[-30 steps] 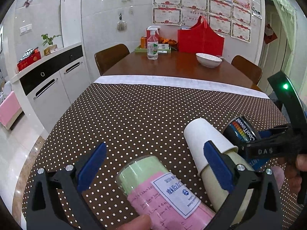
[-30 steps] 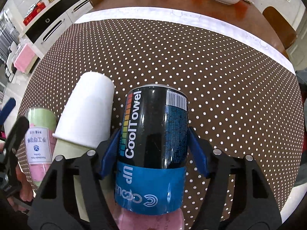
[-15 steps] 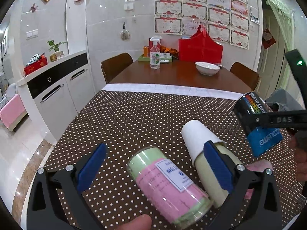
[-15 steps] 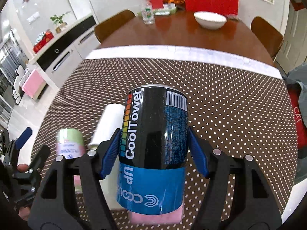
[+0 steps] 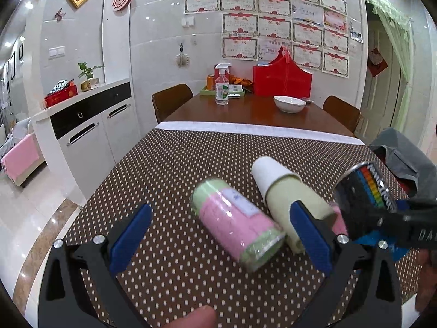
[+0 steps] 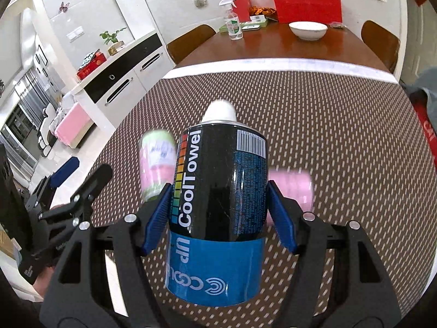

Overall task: Flip cup upside down
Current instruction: 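Lift the CoolTowel can with the right gripper and carry it toward the left gripper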

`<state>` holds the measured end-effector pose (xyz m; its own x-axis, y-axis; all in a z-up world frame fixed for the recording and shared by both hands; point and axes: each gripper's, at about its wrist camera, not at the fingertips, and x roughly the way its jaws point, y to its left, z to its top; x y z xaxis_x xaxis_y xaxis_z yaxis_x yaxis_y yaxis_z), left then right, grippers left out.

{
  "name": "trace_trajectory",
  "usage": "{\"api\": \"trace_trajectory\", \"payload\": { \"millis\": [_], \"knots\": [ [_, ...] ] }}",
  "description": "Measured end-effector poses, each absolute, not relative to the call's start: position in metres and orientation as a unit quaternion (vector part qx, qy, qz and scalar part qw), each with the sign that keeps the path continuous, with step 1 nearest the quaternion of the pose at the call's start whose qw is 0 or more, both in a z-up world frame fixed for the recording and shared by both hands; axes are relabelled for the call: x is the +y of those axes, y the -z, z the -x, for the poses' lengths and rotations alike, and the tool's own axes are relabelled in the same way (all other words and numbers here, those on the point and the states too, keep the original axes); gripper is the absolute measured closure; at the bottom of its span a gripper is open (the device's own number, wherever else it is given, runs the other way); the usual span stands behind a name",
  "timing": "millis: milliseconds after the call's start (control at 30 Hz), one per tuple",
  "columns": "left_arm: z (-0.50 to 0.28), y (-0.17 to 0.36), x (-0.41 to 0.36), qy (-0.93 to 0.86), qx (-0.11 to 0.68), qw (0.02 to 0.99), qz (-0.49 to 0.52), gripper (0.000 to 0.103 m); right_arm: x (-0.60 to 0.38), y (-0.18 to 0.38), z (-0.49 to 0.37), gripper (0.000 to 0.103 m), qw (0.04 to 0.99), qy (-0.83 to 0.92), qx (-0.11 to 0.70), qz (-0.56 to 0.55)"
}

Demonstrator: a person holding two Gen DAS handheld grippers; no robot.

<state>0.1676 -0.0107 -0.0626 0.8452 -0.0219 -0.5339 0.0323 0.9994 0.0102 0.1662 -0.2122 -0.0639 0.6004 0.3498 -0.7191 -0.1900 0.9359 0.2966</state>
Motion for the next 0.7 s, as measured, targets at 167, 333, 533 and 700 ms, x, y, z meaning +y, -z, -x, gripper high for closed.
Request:
{"api": "trace_trajectory", "payload": {
  "millis": [167,333,533,700],
  "knots": [
    [-0.144,0.068,-0.007,0.012,0.281,0.960,-0.007,0.004,-0.203,0.093,-0.144,0.036,0.880,-0.147,0.435,-0.117],
    [-0.131,0.076,-0.005,0.010,0.287,0.958,-0.006,0.004,-0.192,0.112,-0.137,0.036,0.874,-0.143,0.446,-0.132],
    [-0.121,0.084,-0.005,0.013,0.295,0.955,-0.011,0.004,-0.184,0.126,-0.136,0.036,0.868,-0.131,0.456,-0.143],
    [-0.118,0.089,-0.006,0.016,0.301,0.953,-0.013,0.004,-0.181,0.136,-0.139,0.035,0.862,-0.123,0.470,-0.145]
  ]
}}
